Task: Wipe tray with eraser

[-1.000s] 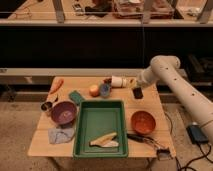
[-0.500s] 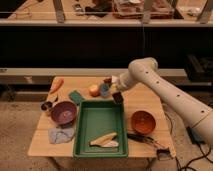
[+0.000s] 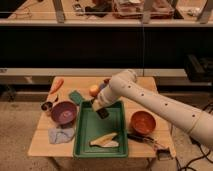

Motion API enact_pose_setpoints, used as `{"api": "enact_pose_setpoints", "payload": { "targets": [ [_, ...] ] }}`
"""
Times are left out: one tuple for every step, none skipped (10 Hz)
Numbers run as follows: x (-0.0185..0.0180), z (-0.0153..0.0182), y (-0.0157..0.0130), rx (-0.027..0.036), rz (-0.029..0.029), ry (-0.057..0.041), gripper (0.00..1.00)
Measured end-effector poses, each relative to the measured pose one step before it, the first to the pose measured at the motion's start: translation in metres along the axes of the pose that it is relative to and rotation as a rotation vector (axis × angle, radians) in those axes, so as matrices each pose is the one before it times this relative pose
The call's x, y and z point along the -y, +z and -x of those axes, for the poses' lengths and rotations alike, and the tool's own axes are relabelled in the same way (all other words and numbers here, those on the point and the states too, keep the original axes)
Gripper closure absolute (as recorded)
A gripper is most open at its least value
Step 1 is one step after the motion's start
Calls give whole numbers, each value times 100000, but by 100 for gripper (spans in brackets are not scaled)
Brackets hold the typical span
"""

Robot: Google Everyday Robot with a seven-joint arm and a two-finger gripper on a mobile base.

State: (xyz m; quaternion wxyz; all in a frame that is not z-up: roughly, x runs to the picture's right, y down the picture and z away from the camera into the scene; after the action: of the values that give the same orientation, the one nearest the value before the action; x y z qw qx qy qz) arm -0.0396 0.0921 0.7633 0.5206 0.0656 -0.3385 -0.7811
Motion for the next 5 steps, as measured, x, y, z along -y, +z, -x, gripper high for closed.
{"api": "enact_pose_setpoints", "payload": {
  "targets": [
    [-6, -28, -48, -91, 95, -3, 100],
    [-68, 44, -26, -18, 52, 205, 100],
    [-7, -11, -13, -25, -1, 13, 100],
    [-24, -2, 35, 218, 80, -19, 100],
    [91, 82, 249, 1088, 553, -598, 100]
  ]
}}
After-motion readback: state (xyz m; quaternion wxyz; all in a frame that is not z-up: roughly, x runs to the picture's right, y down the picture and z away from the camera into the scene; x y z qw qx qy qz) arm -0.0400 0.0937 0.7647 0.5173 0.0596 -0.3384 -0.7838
